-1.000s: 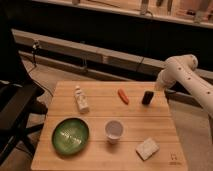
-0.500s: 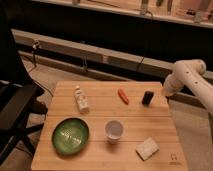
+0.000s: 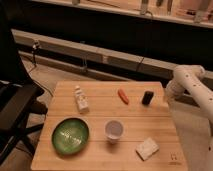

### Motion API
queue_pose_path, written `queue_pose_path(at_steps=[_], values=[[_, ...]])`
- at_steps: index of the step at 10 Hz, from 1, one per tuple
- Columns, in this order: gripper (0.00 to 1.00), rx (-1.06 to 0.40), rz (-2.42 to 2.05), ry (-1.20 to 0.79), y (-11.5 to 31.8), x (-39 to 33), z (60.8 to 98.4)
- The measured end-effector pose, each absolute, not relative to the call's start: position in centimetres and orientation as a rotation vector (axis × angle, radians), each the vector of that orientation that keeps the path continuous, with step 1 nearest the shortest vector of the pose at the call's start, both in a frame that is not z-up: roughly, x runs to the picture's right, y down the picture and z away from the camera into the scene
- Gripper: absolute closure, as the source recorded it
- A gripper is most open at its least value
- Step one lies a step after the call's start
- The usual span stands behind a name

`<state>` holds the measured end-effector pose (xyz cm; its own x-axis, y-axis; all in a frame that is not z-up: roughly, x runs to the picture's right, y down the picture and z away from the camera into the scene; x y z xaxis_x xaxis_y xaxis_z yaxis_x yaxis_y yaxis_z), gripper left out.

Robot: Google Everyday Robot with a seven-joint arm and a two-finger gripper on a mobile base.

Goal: Knock the eraser over

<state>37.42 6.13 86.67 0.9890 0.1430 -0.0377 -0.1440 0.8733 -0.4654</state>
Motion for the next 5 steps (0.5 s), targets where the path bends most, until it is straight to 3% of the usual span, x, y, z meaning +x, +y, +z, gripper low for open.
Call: queue_pose_path(at_steps=[5], values=[[1.00,-0.472,0.113,-0.001,5.6,36.1,87.1]])
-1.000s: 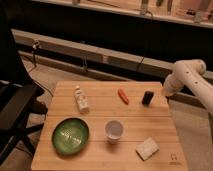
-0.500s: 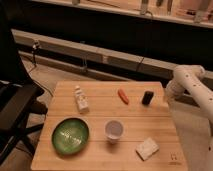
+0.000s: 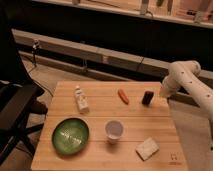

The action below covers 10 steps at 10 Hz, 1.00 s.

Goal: Knock the eraser over

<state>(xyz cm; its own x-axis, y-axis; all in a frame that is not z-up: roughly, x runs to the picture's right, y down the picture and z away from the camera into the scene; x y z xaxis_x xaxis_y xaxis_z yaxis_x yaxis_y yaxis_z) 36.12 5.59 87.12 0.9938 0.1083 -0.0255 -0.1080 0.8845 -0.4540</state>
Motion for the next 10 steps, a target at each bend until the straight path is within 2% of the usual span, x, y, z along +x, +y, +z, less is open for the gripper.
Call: queue_pose_path(at_steps=[2,6,10], values=[[1.00,-0.465,0.109,-0.005,5.2,34.3,87.5],[1.00,-0.454,0.101,-0.002,3.1,32.9,86.0],[1.00,-0.452,0.081,-0.008,3.4,31.0,87.3]])
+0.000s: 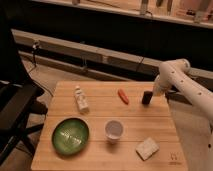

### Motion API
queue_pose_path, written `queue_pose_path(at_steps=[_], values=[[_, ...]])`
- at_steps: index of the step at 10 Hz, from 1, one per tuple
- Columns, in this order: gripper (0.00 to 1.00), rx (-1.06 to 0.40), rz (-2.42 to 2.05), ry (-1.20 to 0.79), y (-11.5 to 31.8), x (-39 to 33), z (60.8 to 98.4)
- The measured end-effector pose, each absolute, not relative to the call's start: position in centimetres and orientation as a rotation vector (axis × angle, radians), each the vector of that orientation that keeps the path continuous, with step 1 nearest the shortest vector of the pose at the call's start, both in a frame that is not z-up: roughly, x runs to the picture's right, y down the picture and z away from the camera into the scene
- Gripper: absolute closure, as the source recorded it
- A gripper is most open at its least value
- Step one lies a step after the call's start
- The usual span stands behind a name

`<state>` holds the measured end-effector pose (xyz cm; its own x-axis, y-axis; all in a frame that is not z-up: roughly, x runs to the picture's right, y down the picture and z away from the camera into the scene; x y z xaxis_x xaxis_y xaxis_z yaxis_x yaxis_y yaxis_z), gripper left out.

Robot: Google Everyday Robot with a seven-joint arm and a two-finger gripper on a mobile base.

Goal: Knock the eraser over

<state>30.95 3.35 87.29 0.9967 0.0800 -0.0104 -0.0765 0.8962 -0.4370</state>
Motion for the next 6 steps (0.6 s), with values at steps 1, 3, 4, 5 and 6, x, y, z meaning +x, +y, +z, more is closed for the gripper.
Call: queue_pose_path(at_steps=[1,3,4,5,6], values=[[1.00,-0.452,0.083,-0.004,3.31,30.86,87.32],[1.00,-0.450,0.086,-0.002,2.50,30.85,86.44],[1.00,-0.449,0.085,-0.002,2.41,30.84,86.35],[1.00,-0.451,0.081,-0.002,2.52,30.68,86.50],[1.00,-0.451,0.077,-0.005,2.80,30.40,86.99]])
